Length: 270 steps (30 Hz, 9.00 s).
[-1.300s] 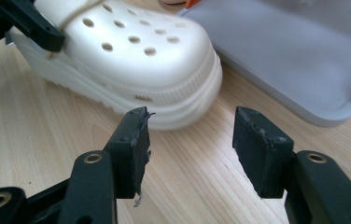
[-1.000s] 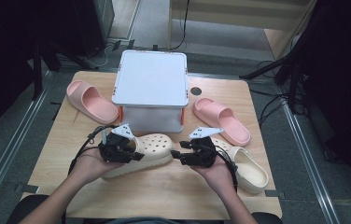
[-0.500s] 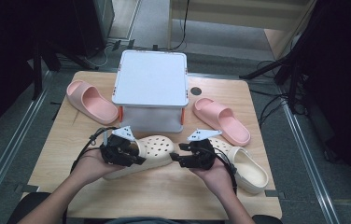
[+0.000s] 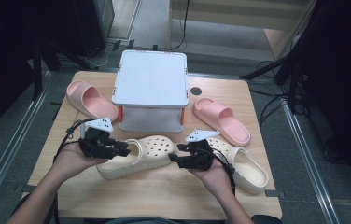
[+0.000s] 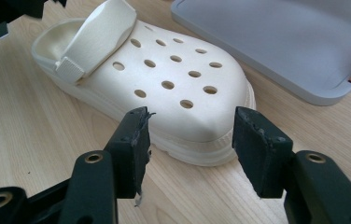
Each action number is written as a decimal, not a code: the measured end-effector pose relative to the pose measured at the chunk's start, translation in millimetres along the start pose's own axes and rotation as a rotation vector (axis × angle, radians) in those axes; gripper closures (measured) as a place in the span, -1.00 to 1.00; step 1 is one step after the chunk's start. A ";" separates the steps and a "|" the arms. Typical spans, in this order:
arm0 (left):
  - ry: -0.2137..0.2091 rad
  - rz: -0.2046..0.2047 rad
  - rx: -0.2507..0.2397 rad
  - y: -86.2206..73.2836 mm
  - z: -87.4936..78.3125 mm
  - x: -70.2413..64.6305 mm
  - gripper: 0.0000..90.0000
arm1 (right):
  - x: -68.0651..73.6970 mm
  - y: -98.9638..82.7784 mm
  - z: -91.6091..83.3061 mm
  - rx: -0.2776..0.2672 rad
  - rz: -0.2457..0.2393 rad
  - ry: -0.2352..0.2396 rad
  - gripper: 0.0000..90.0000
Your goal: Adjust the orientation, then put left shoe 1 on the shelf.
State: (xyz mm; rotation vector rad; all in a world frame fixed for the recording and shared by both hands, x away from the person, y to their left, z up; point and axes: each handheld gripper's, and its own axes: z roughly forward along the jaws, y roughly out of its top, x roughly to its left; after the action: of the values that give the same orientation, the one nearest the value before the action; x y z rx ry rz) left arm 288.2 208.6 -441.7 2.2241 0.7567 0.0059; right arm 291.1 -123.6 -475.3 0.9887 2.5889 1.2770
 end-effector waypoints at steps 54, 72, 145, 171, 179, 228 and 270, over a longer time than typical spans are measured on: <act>0.053 -0.054 -0.005 -34.8 14.1 37.1 0.99 | 1.4 5.5 38.0 0.061 -0.011 0.032 0.94; 0.057 -0.099 -0.003 -47.5 9.5 13.2 0.99 | -7.5 18.1 53.8 0.028 -0.011 0.017 0.85; 0.126 -0.131 -0.122 55.8 -41.4 45.8 0.81 | 35.6 19.7 13.1 -0.035 0.031 0.009 0.14; 0.175 -0.135 -0.125 86.5 -34.0 93.2 0.96 | 52.2 8.6 47.0 0.011 0.109 -0.083 -0.13; 0.166 -0.136 -0.125 87.1 -33.8 95.9 0.93 | 51.2 7.7 65.4 0.030 0.136 -0.085 0.08; 0.198 -0.086 -0.138 87.4 -29.1 89.9 0.93 | -8.4 83.0 103.4 -0.078 0.265 -0.240 0.65; 0.207 -0.089 -0.139 87.8 -28.0 89.3 0.97 | 52.4 -6.2 33.6 -0.035 0.068 -0.024 1.00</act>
State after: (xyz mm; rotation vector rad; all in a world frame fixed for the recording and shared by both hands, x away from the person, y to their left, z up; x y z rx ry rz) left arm 400.6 227.8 -382.8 2.0761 0.9380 0.2407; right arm 258.4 -72.8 -491.4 1.0880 2.5262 1.3128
